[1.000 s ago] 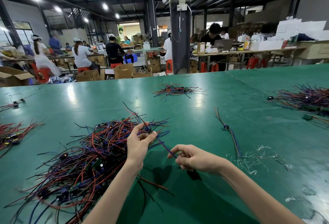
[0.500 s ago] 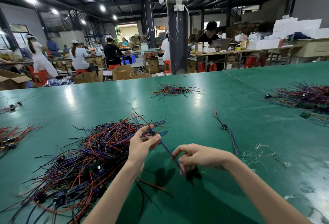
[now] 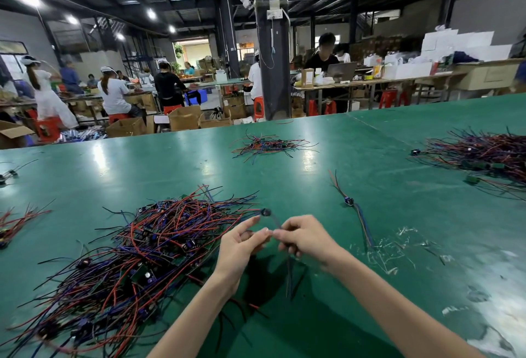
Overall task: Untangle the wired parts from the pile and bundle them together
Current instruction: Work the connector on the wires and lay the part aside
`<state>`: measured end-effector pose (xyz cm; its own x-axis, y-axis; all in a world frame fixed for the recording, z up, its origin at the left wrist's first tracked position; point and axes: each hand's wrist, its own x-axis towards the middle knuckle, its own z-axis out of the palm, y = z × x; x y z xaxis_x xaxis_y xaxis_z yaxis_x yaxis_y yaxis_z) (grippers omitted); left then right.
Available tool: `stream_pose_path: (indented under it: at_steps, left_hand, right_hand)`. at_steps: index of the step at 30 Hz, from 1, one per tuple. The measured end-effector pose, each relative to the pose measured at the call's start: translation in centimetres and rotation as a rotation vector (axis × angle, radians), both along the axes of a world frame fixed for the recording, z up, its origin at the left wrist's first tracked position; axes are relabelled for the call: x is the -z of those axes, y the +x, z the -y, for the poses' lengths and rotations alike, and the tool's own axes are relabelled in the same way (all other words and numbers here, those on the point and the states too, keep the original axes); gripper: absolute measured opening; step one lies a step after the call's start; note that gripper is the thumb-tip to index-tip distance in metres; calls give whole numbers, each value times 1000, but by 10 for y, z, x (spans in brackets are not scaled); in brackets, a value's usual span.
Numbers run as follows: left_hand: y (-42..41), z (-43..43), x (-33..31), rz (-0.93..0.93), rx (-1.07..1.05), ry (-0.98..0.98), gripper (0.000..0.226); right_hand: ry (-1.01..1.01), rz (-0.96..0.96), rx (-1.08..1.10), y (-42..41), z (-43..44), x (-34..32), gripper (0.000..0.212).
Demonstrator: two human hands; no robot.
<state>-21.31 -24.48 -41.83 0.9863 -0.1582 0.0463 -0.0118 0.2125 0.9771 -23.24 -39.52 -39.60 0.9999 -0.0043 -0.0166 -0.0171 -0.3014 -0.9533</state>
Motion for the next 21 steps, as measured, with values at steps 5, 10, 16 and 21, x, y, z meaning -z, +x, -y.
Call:
stream_pose_path:
  at_steps: [5, 10, 16, 21]
  left_hand:
    - [0, -1, 4, 37, 28, 118, 32]
    - [3, -2, 6, 34, 41, 162, 27]
    - [1, -1, 6, 49, 37, 222, 24]
    - [-2, -1, 6, 42, 34, 233, 21]
  right_hand:
    - [-174, -25, 332, 22, 52, -10, 19]
    - [-480, -243, 390, 22, 89, -6, 32]
    - [-772, -203, 454, 23, 91, -10, 24]
    - [-820, -31, 486, 39, 82, -5, 19]
